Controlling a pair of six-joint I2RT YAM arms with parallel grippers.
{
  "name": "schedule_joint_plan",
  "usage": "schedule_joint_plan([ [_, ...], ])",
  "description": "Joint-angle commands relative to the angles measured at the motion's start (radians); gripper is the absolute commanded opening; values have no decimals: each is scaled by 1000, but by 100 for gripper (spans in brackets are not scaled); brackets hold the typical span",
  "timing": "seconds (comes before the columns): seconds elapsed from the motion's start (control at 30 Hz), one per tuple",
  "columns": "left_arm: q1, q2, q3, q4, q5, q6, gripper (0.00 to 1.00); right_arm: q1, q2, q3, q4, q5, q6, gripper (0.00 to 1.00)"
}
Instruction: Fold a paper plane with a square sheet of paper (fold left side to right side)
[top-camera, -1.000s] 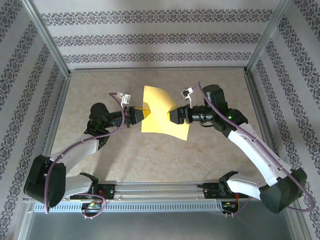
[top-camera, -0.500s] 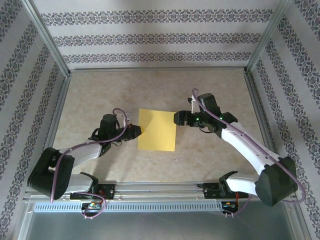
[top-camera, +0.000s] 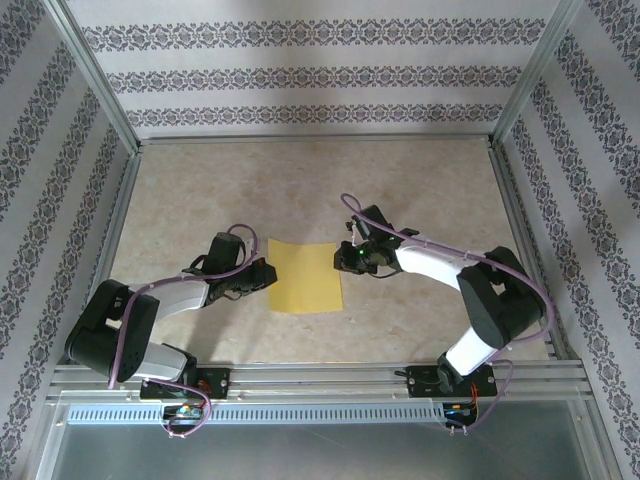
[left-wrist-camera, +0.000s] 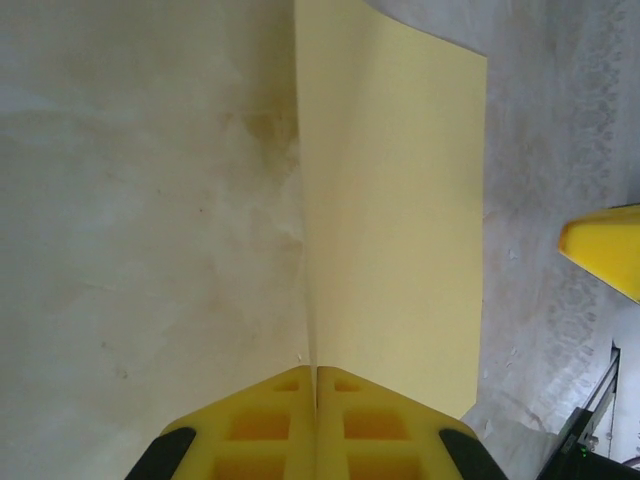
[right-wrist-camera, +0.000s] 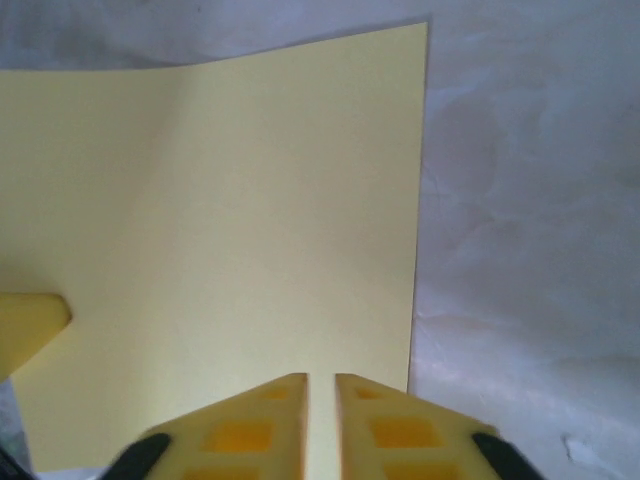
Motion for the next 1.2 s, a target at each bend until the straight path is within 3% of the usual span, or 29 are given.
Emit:
schedule_joint_plan([
  [0.0,-8,-22,16,-50,-18,27,0,14,63,46,28,-12,6,8],
  [0.33,-8,-30,36,-72,-2,41,3,30,163,58,8,-8,-9,3],
  [0.83,-58,-61,113,-19,89,7,51,50,180,58,-29,27,-34,8],
  [1.03,-103,-20,153,15,103,1,62,54,181,62,-28,28,-34,9],
  [1.17,-129,37,179,45,112,-2,63,58,177,64,-22,26,-31,9],
])
